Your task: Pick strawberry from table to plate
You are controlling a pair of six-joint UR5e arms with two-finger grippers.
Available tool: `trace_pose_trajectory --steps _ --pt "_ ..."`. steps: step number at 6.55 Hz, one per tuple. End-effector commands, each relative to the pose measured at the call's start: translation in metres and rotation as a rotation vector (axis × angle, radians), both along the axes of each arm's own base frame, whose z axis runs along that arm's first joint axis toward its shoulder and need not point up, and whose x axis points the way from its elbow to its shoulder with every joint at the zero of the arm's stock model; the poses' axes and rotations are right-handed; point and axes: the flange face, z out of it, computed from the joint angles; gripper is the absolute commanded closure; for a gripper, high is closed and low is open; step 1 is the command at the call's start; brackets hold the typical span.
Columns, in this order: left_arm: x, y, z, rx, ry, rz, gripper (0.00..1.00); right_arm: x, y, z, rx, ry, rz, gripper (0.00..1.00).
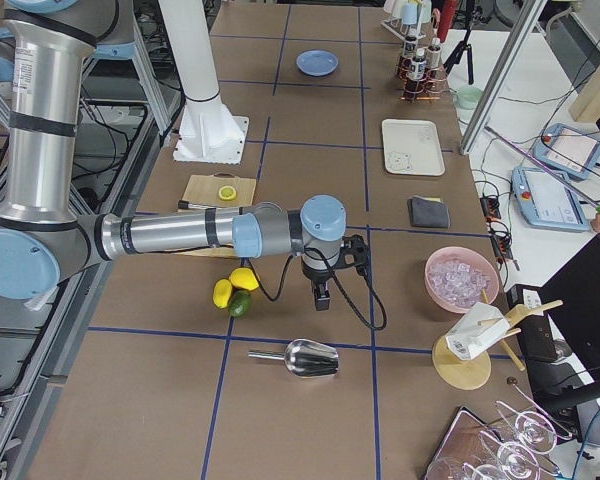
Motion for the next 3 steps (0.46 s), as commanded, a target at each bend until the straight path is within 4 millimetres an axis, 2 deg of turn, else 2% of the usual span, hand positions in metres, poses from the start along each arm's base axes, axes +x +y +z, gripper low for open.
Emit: trace_pose_trajectory --steps 1,2,3 --pt "0.004 -0.001 -0.007 0.03 0.026 0.003 0.0 -0.002 0.0 -0.007 -0.063 -0.021 0.061 0.0" --pt "0.008 -0.001 0.0 0.019 0.027 0.013 0.0 -0.002 -0.001 -0.011 -0.023 -0.028 0.061 0.0" --pt "0.048 -0.006 0.011 0.018 0.071 0.096 0.0 -0.003 0.003 -0.012 0.027 -0.039 0.061 0.0"
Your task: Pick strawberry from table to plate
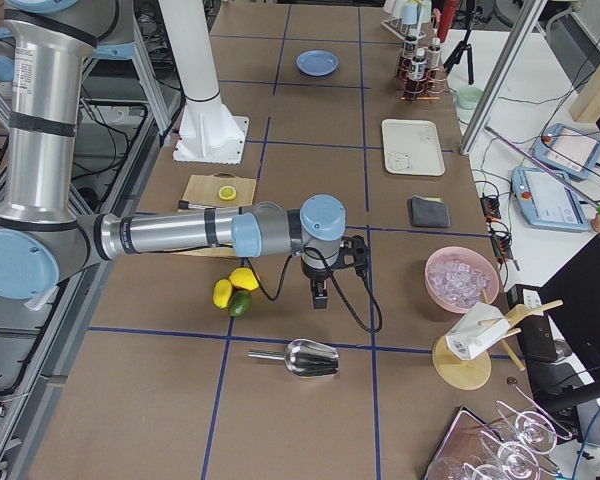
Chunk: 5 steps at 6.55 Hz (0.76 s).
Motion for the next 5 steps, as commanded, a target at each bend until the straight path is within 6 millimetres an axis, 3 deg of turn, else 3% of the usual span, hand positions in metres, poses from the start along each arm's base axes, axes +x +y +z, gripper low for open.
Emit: trace_pose_trajectory --steps 1,3,4,5 --pt "0.073 -0.006 0.02 0.044 0.073 0.151 0.0 -0.002 0.009 0.003 0.059 -0.016 0.001 0.0" --pt "0.142 -0.004 0.05 0.016 0.09 0.159 0.0 -0.007 0.008 -0.002 0.112 -0.022 -0.015 0.0" --pt "0.174 0.001 0.049 -0.018 0.066 0.118 0.0 -0.014 0.007 -0.004 0.119 -0.025 -0.029 0.0" --pt "0.184 0.004 0.071 -0.031 0.046 0.125 0.0 -0.021 0.007 -0.004 0.121 -0.023 -0.045 0.0"
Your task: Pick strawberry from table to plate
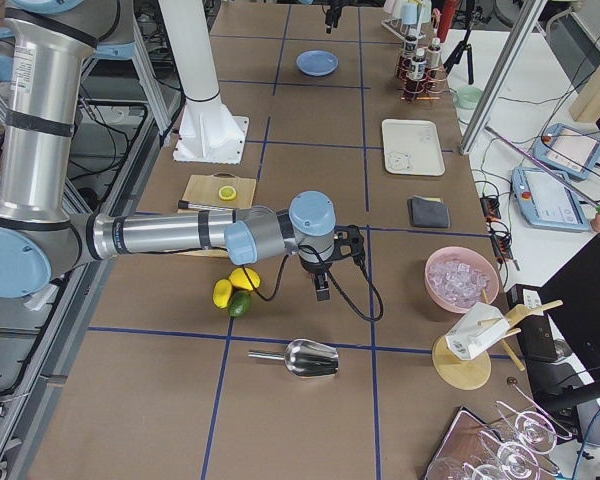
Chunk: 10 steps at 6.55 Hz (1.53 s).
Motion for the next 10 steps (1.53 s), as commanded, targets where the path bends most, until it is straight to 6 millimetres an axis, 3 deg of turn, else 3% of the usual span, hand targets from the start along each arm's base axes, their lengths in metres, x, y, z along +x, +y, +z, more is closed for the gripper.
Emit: trace_pose_trajectory --steps 1,3,5,6,7,8,9,10 --pt "0.033 0.01 0.036 -0.008 -0.017 0.011 0.0 -0.015 -0.001 -0.001 0.005 0.007 -0.029 0.0" --pt "0.063 0.018 0.041 -0.024 -0.005 0.033 0.0 -0.02 -0.001 -0.002 0.004 0.007 -0.035 0.0" --pt "0.078 0.023 0.043 -0.027 -0.007 0.065 0.1 -0.022 -0.003 -0.004 -0.044 -0.002 0.002 0.0" --pt "0.078 0.023 0.041 -0.025 -0.005 0.066 0.33 -0.026 -0.004 -0.007 -0.079 -0.009 0.022 0.0" --pt "0.079 0.023 0.041 -0.025 -0.005 0.065 0.79 -0.027 -0.004 -0.007 -0.078 -0.009 0.023 0.0" --pt "0.079 0.023 0.041 -0.029 -0.004 0.064 1.0 -0.027 -0.004 -0.008 -0.076 -0.01 0.023 0.0" --pt "0.079 0.024 0.042 -0.033 -0.006 0.063 1.0 -0.027 -0.004 -0.009 -0.073 -0.01 0.023 0.0" --pt "0.079 0.023 0.028 -0.043 0.013 0.048 1.0 -0.027 -0.004 -0.011 -0.07 -0.011 0.023 0.0"
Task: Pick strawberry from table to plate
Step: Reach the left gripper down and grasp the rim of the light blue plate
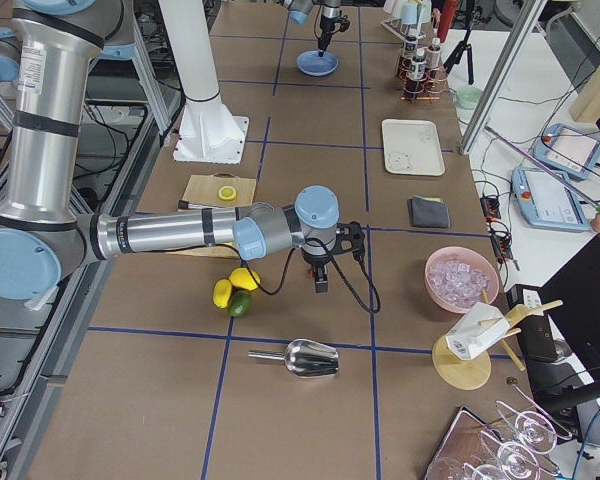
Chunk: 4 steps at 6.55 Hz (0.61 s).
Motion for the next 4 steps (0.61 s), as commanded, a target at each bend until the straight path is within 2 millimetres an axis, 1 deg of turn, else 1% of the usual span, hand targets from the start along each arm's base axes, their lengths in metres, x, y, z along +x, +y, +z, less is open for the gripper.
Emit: trace_pose_trajectory --steps 1,2,3,4 --pt "0.003 -0.004 -0.058 -0.06 0.051 -0.097 1.0 0.0 0.0 -0.005 0.009 -0.002 0.001 0.0" --pt "0.015 -0.02 -0.101 -0.142 0.099 -0.165 1.0 0.0 0.0 -0.007 0.009 -0.004 0.002 0.0" --pt "0.033 -0.036 -0.149 -0.199 0.148 -0.219 1.0 -0.001 0.0 -0.007 0.01 -0.004 -0.001 0.0" --pt "0.069 -0.032 -0.19 -0.296 0.184 -0.254 1.0 -0.001 0.0 -0.007 0.011 -0.005 0.0 0.0"
